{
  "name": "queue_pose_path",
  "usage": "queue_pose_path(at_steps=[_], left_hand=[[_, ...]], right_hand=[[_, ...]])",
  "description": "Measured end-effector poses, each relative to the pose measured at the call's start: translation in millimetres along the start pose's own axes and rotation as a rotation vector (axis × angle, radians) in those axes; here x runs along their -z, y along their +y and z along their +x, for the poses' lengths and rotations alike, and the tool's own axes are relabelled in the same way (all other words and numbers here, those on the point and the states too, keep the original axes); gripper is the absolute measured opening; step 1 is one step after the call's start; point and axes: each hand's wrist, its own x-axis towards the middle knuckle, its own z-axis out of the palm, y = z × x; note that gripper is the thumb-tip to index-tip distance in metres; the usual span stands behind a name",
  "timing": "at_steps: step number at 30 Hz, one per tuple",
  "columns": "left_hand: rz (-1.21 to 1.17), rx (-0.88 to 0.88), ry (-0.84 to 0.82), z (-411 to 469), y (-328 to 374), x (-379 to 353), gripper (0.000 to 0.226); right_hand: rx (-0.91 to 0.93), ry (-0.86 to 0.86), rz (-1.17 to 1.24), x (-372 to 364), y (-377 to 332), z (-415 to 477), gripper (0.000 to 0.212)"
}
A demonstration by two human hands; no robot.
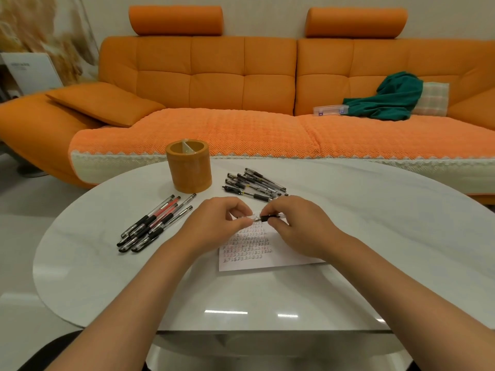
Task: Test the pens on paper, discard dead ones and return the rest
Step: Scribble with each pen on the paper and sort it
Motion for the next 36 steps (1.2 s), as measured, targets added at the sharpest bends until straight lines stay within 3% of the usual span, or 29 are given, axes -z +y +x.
queue_pose_path(at_steps=[3,13,16,18,23,27,31,36], left_hand=[[-0.012,0.028,0.023,1.5,-1.3,4.6,0.009],[-0.047,0.014,-0.048,-3.7,8.3,-1.7,0.007],[-0.185,0.071,-0.053,-5.4,12.5,-1.1,0.014],[-0.285,0.144,-0.058,-6.9,16.3,-2.2,0.015],[-0.401,0.237,-0.190,-10.8,23.4,-8.2,0.012],[-0.430,0.250,-0.206,-10.9,24.9,-6.0,0.009],[-0.411,0.253,-0.192,-10.5,22.8,-2.5,0.010],[-0.332,0.236,0.020,-2.0,12.6,11.9,0.008]], right_hand=[[-0.050,0.045,-0.023,4.4,5.1,1.3,0.019],[-0.010,-0.035,0.028,-5.6,0.3,0.6,0.018],[0.041,-0.020,-0.044,-6.4,-2.7,-2.6,0.021],[0.115,-0.016,-0.194,-7.1,-6.9,-4.6,0.029],[0.133,0.078,-0.495,-12.0,-17.2,-4.1,0.072],[0.093,0.135,-0.478,-16.4,-20.3,-4.4,0.061],[0.080,0.056,-0.401,-19.1,-19.4,-1.7,0.060],[0.038,-0.063,-0.075,-14.7,-14.5,1.4,0.025]])
